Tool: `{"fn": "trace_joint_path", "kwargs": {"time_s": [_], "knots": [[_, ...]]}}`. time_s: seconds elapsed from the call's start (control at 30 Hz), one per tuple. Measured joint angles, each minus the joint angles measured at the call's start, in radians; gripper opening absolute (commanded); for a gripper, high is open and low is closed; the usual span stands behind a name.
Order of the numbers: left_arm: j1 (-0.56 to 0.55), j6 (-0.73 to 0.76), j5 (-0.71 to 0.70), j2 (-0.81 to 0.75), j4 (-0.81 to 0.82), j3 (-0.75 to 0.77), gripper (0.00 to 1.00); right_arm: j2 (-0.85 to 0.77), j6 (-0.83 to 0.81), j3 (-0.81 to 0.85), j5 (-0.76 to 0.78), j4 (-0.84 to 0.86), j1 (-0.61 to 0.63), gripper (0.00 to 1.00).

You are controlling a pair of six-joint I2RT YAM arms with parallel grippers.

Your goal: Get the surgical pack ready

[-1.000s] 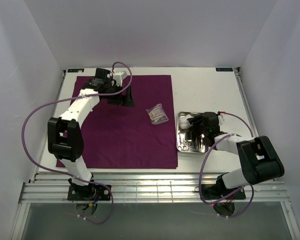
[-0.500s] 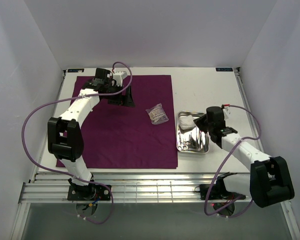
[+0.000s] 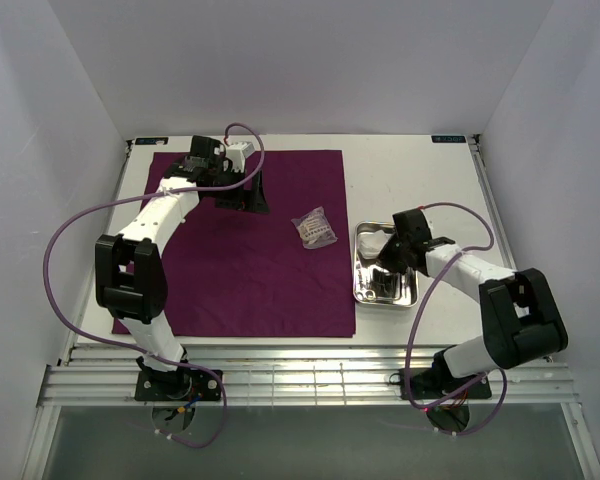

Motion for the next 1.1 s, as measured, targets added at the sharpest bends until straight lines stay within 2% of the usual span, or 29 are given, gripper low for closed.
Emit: {"fn": "trace_joint_path", "kwargs": {"time_s": [0.37, 0.87, 0.93, 1.03, 1.07, 1.1], "knots": [[0.0, 0.005, -0.021, -0.005, 0.0, -0.005, 0.98, 0.116, -0.034, 0.072, 0.014, 0.002, 0.01, 0.08], [0.0, 0.005, -0.034, -0.019, 0.001, -0.01, 0.98, 0.132, -0.078, 0.1, 0.031, -0.005, 0.019, 0.08], [0.0, 0.005, -0.037, -0.019, 0.002, -0.015, 0.98, 0.095, -0.105, 0.1, 0.035, -0.032, 0.033, 0.12], [0.0, 0.009, -0.048, -0.019, 0.0, -0.03, 0.98, 0.006, -0.156, 0.11, 0.043, -0.084, 0.073, 0.29], [0.0, 0.014, -0.052, -0.021, 0.0, -0.035, 0.98, -0.029, -0.177, 0.115, 0.051, -0.1, 0.089, 0.42], [0.0, 0.02, -0.056, -0.023, 0.0, -0.04, 0.98, -0.063, -0.197, 0.118, 0.055, -0.111, 0.104, 0.49]]}}
